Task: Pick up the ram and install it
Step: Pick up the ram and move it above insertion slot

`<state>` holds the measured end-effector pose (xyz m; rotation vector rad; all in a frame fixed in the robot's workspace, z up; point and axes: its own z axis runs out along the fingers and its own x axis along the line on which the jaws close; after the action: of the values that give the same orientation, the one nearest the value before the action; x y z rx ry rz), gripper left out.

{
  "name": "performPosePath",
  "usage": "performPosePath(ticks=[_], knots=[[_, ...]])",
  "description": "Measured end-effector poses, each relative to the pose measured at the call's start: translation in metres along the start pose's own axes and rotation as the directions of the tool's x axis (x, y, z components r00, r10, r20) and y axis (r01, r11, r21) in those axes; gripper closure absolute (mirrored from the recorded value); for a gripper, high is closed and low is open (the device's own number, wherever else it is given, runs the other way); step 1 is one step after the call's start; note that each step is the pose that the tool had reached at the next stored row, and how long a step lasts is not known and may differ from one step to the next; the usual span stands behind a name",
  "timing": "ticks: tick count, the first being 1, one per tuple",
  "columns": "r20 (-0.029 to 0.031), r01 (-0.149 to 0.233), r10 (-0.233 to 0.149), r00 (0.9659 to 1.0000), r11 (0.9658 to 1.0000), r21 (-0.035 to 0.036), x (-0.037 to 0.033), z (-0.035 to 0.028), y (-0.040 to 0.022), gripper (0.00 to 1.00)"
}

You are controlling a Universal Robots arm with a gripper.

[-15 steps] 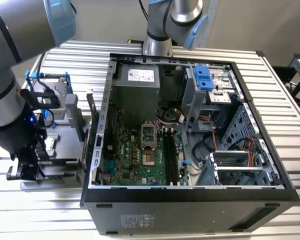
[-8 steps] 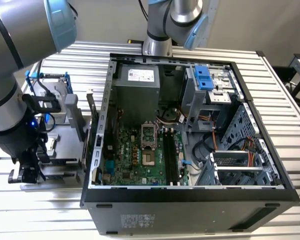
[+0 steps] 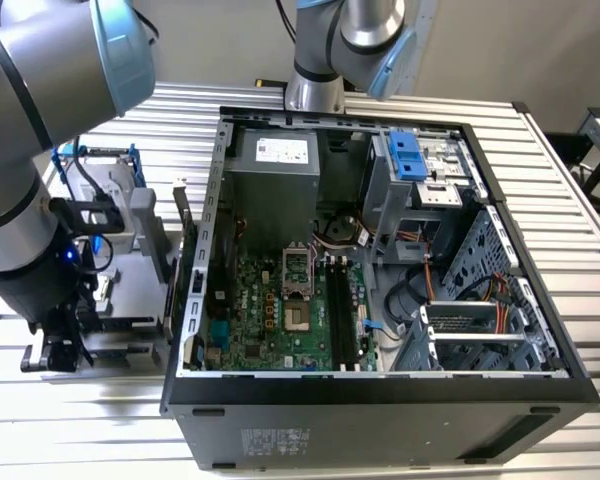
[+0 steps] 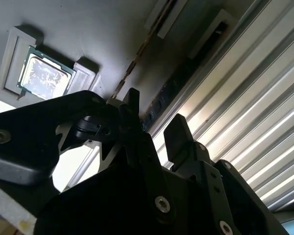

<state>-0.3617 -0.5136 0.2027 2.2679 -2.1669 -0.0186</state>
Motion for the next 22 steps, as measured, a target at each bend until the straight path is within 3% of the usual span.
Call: performPosePath(ticks=[10,22], knots=[[-0.0003,0.000,0.000,1.0000,1.0000,0.0000,0.0024,0.0078,0.0000,0.00],[-0.0003,0.000,0.000,1.0000,1.0000,0.0000,0.0044,0.0085,0.0000,0.00]])
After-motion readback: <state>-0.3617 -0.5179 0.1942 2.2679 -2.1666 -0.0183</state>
